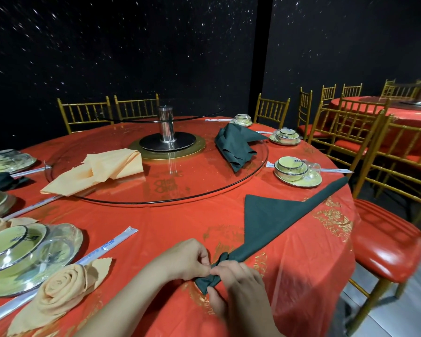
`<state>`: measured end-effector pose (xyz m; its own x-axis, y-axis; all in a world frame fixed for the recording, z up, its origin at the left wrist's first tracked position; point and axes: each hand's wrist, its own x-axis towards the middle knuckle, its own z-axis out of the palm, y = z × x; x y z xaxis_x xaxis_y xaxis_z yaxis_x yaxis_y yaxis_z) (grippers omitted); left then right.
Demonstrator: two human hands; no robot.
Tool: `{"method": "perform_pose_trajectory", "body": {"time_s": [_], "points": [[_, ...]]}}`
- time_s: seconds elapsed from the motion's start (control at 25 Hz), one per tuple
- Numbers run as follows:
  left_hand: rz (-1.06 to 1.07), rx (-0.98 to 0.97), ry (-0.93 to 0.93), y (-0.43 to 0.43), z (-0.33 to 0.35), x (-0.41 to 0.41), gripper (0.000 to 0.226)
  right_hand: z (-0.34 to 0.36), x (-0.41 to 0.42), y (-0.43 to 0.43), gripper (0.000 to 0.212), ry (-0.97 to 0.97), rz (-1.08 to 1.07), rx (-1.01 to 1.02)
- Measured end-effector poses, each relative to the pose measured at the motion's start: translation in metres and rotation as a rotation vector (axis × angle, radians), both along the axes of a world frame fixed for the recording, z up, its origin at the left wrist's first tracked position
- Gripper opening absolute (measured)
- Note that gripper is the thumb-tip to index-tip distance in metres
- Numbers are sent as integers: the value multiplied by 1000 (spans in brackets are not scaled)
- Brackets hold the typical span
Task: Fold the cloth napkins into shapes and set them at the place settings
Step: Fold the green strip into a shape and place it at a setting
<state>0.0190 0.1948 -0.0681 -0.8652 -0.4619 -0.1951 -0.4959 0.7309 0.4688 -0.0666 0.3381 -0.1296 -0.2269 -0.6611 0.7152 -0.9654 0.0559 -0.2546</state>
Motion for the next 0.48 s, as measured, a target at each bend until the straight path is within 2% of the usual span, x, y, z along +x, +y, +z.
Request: {"method": "perform_pose_trajectory", "body": {"time_s": [0.12, 0.24, 0.48], "points": [[-12, 161, 50, -5, 3, 4, 24, -3, -2, -2, 38, 33, -37, 59], [-16, 434, 145, -12, 5, 15, 10, -3, -2, -3, 44, 50, -77, 110], [-13, 432, 229, -5, 0, 14, 12, -1, 2, -2, 43, 53, -121, 120]]}}
